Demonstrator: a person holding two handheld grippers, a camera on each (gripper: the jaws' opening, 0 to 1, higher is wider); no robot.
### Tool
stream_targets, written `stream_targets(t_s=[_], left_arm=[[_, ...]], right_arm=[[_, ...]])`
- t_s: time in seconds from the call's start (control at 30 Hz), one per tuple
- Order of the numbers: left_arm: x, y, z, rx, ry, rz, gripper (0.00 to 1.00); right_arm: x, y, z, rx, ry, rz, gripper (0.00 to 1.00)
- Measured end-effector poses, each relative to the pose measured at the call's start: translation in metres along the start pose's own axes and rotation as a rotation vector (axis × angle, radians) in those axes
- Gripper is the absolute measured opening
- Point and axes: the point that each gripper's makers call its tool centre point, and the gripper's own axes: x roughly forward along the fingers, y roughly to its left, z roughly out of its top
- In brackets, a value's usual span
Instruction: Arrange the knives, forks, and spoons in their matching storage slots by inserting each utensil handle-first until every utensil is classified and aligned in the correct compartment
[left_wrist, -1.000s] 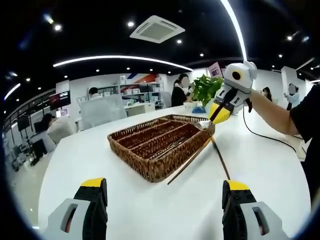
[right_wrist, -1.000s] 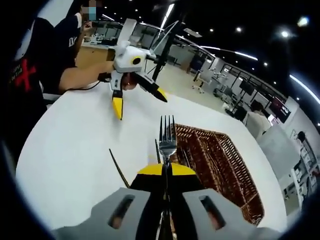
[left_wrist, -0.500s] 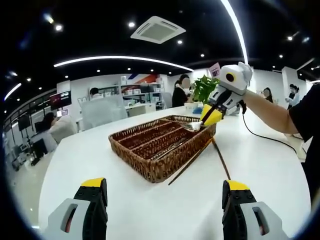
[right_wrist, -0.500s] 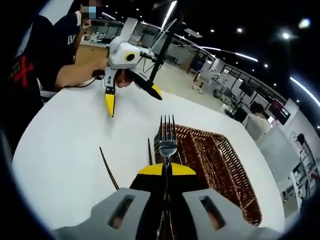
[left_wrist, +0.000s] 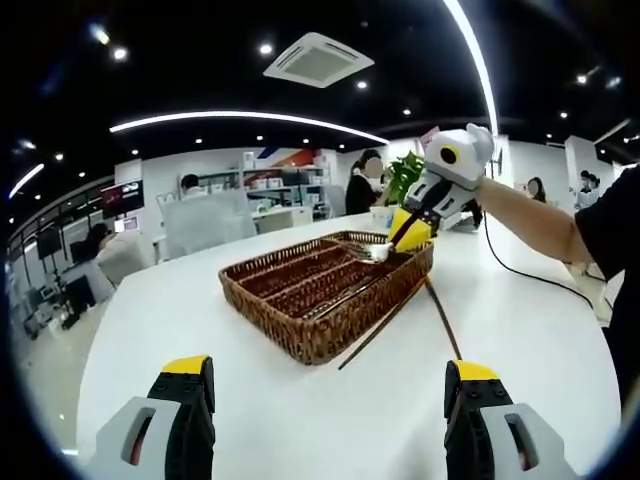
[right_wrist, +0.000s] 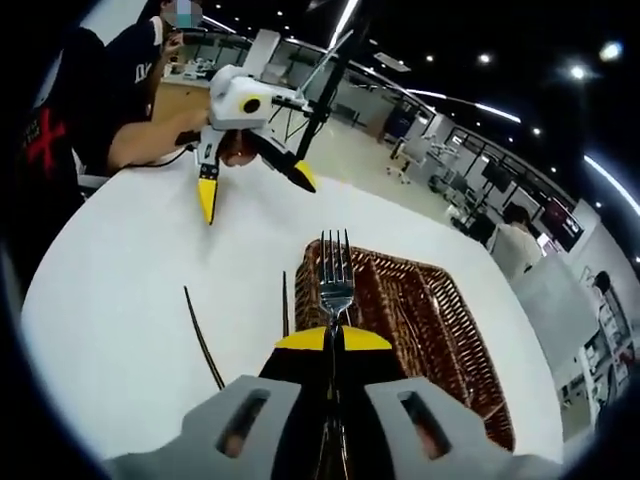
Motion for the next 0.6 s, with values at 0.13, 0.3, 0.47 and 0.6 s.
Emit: stream_targets(t_s=[0.13, 0.3, 0.47, 0.6], left_arm=[[0.001, -0.001, -0.001, 0.004, 0.004, -0.004, 1.0], [0.002, -0.001, -0.003, 0.005, 0.016, -0.008, 1.0], [0.002, -0.002, -0.001, 0.005, 0.011, -0.008, 1.0], [0.0, 0.001, 0.0, 0.0, 0.004, 0.001, 1.0]], right_arm=[[0.002, -0.01, -0.004, -0.012, 0.004, -0.018, 0.0], [0.005, -0.022, -0.007, -0.016, 0.009, -0.027, 0.0], [0.009, -0.032, -0.006, -0.016, 0.009, -0.018, 0.0], [0.011, -0.039, -0.007, -0.02, 0.021, -0.012, 0.0]])
